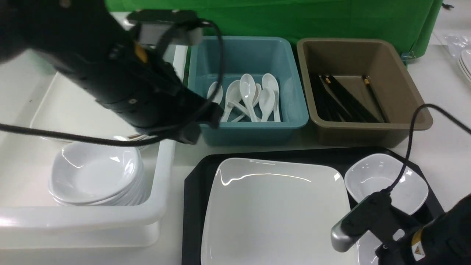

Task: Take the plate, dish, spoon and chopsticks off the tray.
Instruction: Use the right arm to grab a small plate from the dinner plate

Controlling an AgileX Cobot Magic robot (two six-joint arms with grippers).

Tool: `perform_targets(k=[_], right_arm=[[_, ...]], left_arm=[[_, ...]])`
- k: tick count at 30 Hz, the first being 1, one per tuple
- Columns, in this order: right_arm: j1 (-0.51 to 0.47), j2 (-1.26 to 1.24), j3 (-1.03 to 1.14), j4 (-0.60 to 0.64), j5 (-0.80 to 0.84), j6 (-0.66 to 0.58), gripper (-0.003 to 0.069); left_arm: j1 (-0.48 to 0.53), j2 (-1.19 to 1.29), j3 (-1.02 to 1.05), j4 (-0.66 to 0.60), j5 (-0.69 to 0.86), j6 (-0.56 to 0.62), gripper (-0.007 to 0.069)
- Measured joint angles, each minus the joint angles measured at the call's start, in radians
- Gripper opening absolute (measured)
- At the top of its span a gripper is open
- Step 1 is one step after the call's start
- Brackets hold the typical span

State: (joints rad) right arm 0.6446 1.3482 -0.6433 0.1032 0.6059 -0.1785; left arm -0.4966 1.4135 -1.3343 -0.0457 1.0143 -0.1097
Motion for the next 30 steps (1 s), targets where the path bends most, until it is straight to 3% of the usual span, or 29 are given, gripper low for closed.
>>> perform_targets(k=[8, 12, 13, 15, 20, 26, 30], right_arm=[[0.007, 0.131, -0.004, -0.124, -0.056, 0.124, 0.0583], [0.008, 0.153, -0.011, -0.103, -0.044, 0.141, 0.0466], [0.009, 0.154, -0.013, -0.103, -0.044, 0.143, 0.0394], [0.009, 0.161, -0.011, -0.142, -0.052, 0.146, 0.0284], [0.009, 0.134, -0.012, -0.165, -0.032, 0.164, 0.0268], [0.009, 0.008, -0.083, -0.183, 0.141, 0.191, 0.0106], [0.009, -0.070, -0.151, -0.166, 0.236, 0.196, 0.0066]], left_arm=[[0.232, -0.190, 0.174, -0.011, -0.015, 0.008, 0.0054], [0.317, -0.271, 0.233, -0.017, -0.020, 0.018, 0.0054], [0.330, -0.286, 0.239, -0.019, -0.021, 0.026, 0.0054], [0.351, -0.310, 0.247, -0.019, -0.023, 0.035, 0.0054], [0.379, -0.340, 0.253, -0.022, -0.022, 0.050, 0.0054], [0.379, -0.344, 0.254, -0.027, -0.022, 0.051, 0.0054], [0.379, -0.344, 0.254, -0.027, -0.022, 0.051, 0.0054]])
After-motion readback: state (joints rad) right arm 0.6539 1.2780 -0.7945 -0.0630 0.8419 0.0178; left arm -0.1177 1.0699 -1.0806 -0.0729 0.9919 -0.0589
